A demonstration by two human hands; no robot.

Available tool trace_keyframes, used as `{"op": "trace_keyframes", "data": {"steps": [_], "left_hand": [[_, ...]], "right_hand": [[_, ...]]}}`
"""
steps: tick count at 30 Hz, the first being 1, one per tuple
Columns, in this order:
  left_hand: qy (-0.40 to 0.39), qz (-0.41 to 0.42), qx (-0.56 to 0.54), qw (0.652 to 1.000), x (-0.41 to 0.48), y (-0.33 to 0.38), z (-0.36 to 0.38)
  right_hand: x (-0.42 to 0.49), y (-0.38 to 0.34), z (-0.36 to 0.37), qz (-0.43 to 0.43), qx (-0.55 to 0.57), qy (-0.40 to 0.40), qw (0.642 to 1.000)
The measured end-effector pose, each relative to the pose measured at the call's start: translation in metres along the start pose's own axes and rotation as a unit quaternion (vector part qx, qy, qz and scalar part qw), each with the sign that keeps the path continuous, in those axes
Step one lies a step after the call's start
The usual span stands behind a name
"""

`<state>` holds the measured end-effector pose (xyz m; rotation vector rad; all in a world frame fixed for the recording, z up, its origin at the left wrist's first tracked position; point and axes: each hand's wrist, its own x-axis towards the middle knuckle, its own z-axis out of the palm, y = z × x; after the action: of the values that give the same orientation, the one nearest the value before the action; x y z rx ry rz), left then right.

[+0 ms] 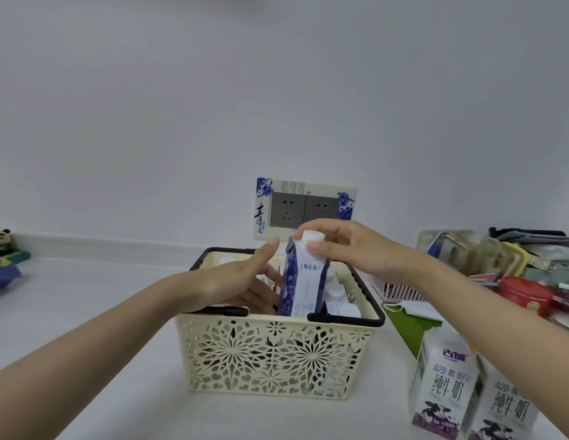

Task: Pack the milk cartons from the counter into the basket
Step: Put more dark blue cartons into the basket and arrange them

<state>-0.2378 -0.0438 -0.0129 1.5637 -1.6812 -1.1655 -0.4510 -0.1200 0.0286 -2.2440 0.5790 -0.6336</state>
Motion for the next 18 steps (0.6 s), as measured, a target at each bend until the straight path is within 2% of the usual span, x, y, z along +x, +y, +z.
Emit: {"op": "trace_keyframes", "data": {"steps": [5,9,12,18], "left_hand": [[0.013,0.061,0.122,0.991,-0.002,-0.005,0.004],[0.037,0.093,0.117,0.988,-0.001,-0.001,0.006],[0.017,0.082,0.129,0.988,0.000,0.002,0.005],[-0.019,0.044,0.124,0.991,0.002,0.002,0.001]], "right_hand": [[-0.011,0.005,0.022,0.004,-0.054,-0.022,0.998],[-0.022,0.011,0.039,0.007,-0.095,-0.005,0.995],[-0.026,0.012,0.037,0.015,-0.099,0.029,0.995],[-0.027,0.017,0.037,0.054,-0.102,0.002,0.993]]}}
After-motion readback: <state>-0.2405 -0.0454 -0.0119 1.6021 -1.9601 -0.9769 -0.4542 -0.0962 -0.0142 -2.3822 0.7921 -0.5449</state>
